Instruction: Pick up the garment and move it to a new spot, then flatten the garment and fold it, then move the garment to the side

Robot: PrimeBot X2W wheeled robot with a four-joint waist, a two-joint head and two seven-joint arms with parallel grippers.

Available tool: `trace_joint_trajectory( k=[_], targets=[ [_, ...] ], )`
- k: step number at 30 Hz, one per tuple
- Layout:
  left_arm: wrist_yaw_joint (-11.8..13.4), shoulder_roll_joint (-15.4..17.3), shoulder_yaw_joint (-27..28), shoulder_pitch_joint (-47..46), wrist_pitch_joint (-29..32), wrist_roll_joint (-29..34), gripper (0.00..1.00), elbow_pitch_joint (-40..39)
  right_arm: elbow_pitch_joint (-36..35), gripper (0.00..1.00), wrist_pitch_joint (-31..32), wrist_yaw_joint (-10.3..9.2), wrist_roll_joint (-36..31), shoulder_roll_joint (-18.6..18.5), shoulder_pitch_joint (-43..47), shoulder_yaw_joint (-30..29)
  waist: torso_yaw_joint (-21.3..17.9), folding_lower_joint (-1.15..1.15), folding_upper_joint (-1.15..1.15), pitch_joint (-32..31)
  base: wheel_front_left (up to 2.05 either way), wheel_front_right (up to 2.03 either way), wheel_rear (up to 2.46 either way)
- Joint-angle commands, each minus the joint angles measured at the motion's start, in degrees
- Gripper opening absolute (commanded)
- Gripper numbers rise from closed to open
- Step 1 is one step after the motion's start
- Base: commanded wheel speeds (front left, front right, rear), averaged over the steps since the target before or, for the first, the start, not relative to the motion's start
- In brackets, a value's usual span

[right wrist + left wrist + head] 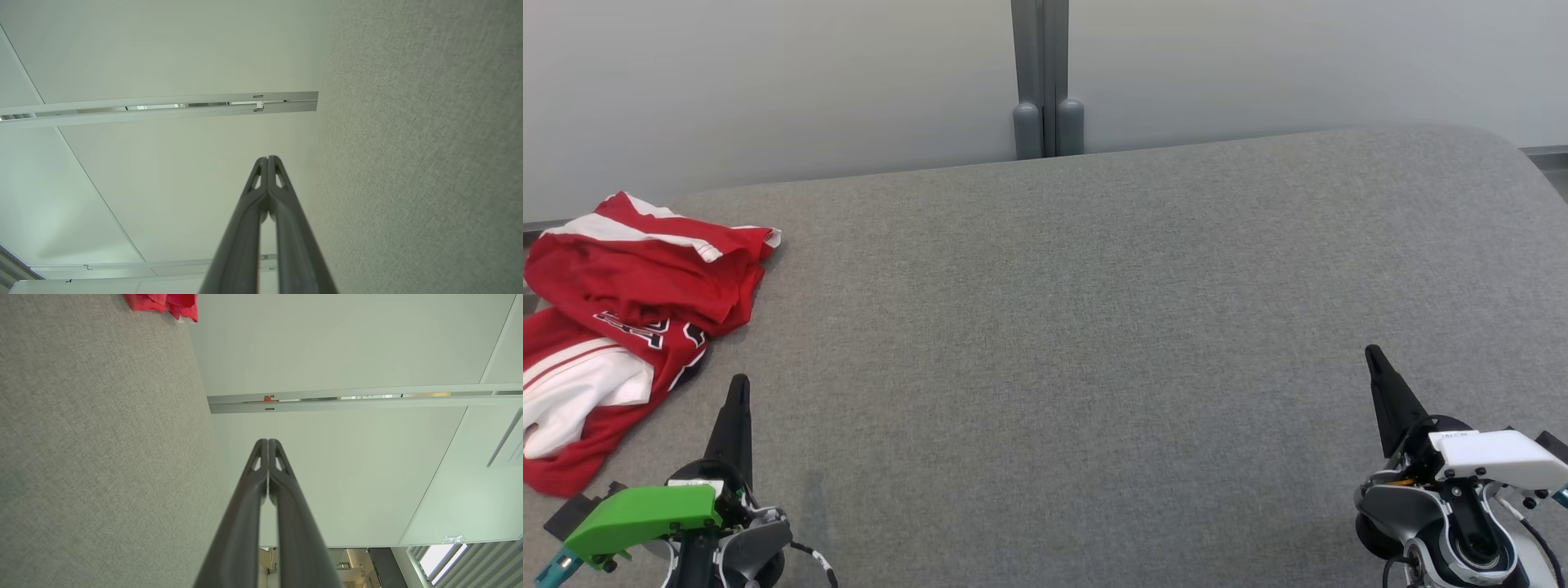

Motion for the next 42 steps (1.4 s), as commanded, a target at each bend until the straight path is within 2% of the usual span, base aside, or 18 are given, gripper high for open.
trace_joint_trajectory(
  k=[1,42],
  targets=[
    [-0.3,0.07,0.13,-0.67,0.12,-0.14,0.0,-0.09,-0.26,0.0,0.09,0.03,-0.24,-0.01,-0.41,0.03,0.0,0.0,0.0,0.0,0.0,0.0,0.0],
    [-0.3,0.07,0.13,-0.68,0.12,-0.14,0.0,-0.1,-0.26,0.0,0.09,0.03,-0.24,-0.01,-0.41,0.03,0.0,0.0,0.0,0.0,0.0,0.0,0.0]
  ],
)
